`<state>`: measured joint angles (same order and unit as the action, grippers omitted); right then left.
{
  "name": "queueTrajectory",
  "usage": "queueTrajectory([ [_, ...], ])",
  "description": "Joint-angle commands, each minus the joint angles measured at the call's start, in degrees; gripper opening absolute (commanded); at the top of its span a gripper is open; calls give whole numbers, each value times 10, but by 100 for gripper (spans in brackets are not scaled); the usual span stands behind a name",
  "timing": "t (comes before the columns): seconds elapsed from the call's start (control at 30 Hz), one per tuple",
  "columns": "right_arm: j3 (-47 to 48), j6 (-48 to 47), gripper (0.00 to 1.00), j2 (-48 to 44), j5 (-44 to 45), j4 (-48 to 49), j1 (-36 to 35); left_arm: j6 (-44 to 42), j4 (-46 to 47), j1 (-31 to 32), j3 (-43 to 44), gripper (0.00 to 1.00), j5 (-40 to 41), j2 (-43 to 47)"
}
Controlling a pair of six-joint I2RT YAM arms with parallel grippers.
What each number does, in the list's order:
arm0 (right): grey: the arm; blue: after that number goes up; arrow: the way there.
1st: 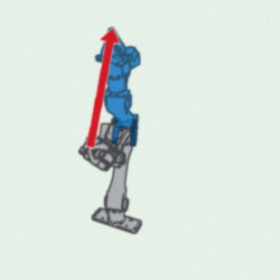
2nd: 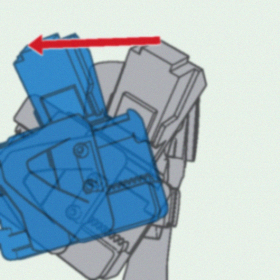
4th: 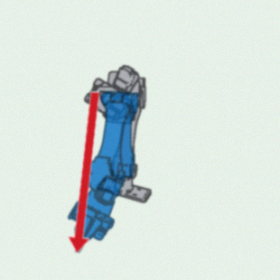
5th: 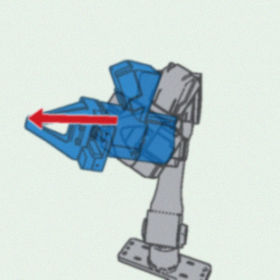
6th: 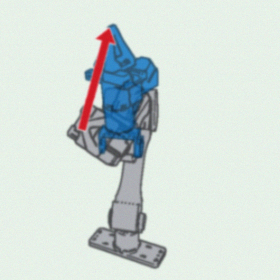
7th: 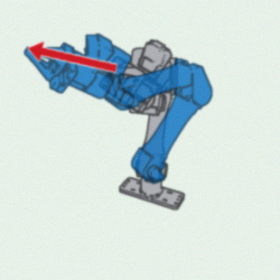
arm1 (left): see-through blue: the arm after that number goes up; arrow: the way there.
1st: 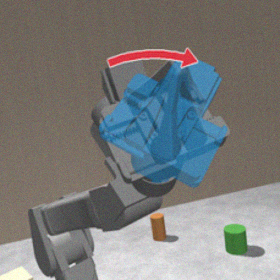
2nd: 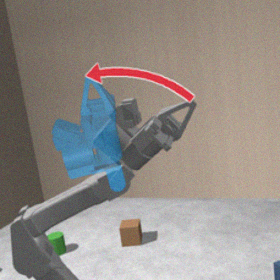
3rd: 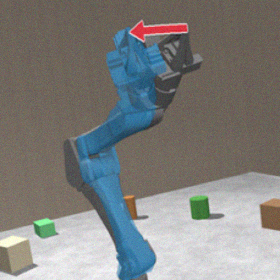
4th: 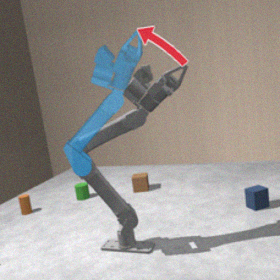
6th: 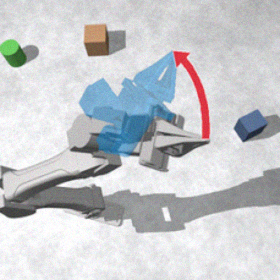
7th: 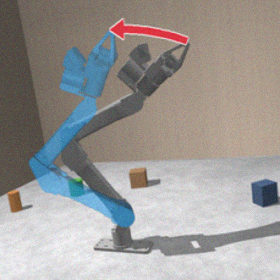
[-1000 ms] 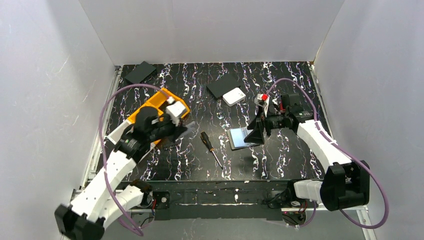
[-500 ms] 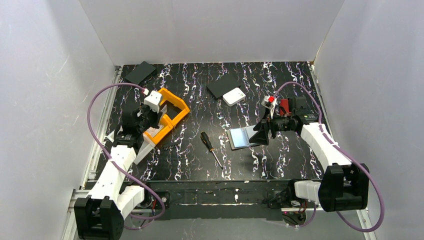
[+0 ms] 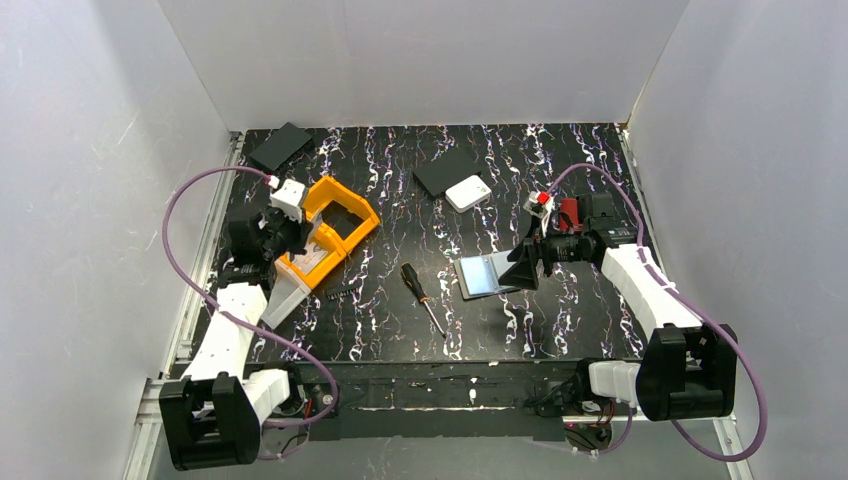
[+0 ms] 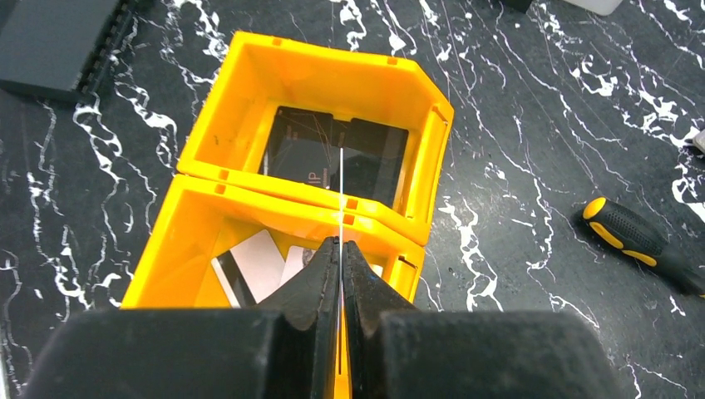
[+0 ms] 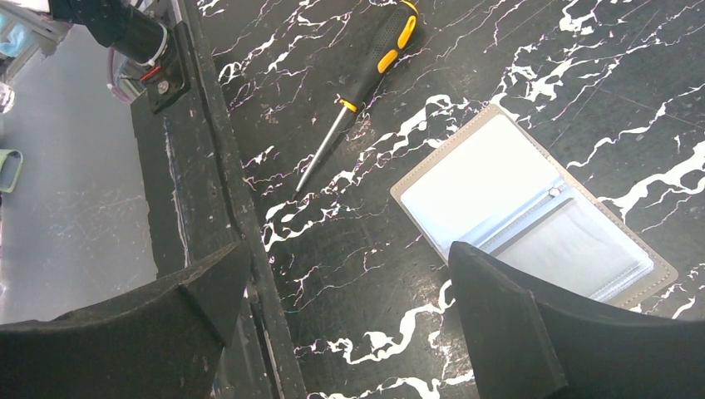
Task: Take the credit cards out of the card holder
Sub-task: Place the credit card in the storage box.
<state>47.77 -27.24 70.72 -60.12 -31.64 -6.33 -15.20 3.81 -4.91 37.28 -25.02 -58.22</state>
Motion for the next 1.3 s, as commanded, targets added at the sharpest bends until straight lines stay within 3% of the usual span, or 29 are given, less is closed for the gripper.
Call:
queueTrajectory([
  [0.0,1,-11,98,0,-13,-6,7,-9,-4,-6,16,0,-18,-24],
  [0.53,4,-17,98,0,-24,-16,11,-27,8,-13,-57,0,32,31],
  [1.27,4,-21,98,-8,-37,-23,23,-39,25,-12,-68,0,-13,-65],
])
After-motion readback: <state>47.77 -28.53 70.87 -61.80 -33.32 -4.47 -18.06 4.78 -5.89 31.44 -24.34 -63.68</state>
